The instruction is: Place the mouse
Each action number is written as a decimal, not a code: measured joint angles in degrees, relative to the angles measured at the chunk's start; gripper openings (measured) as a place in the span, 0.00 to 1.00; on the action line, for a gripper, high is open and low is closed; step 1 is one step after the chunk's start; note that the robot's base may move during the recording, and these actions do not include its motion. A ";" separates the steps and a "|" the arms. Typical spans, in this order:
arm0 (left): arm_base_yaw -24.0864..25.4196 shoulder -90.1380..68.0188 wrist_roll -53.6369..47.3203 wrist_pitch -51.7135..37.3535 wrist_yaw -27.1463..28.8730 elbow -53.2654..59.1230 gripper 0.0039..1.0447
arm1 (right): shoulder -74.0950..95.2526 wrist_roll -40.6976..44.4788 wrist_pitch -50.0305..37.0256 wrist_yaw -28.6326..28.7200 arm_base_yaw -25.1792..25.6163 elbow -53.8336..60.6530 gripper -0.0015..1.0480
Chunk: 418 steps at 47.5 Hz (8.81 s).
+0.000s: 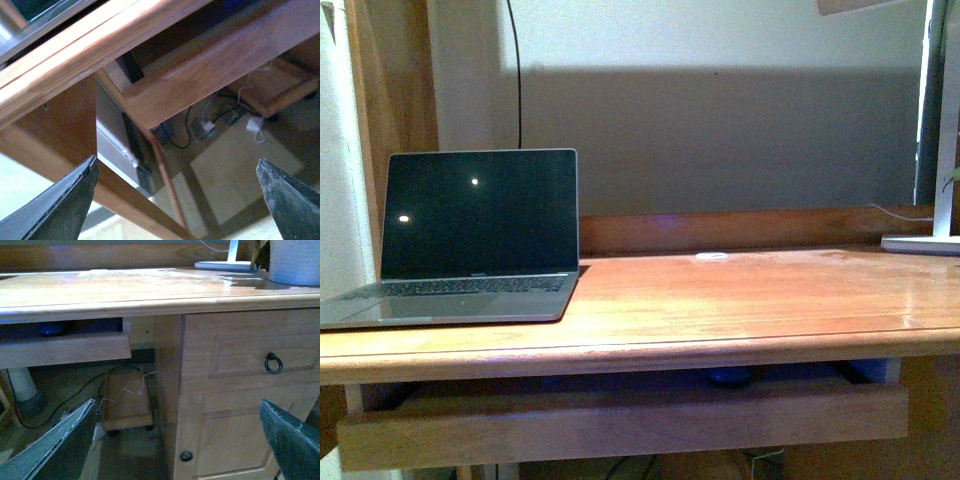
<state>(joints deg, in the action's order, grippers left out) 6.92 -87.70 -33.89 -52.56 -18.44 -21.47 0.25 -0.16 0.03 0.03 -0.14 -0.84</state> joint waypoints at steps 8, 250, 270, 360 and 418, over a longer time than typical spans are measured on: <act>-1.62 -12.11 -18.29 -4.94 -1.97 -5.90 0.93 | 0.00 0.02 0.00 0.00 0.00 0.00 0.93; -7.21 87.38 34.36 52.59 18.45 20.98 0.93 | 81.61 1.51 -32.76 -24.35 -42.32 -32.68 0.93; -7.21 87.38 34.34 52.59 18.45 20.98 0.93 | 88.87 -3.34 -18.60 -27.04 -39.30 -42.71 0.93; -7.21 87.38 34.36 52.59 18.45 20.98 0.93 | 121.02 -9.14 12.44 -32.65 -40.11 -106.27 0.53; -7.21 87.38 34.36 52.59 18.45 20.98 0.93 | 86.07 -14.67 -17.86 -9.81 -27.56 -62.90 0.93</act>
<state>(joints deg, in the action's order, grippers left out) -0.30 -0.32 0.47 0.03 0.01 -0.49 86.32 -14.83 -17.82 -9.78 -27.70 -63.75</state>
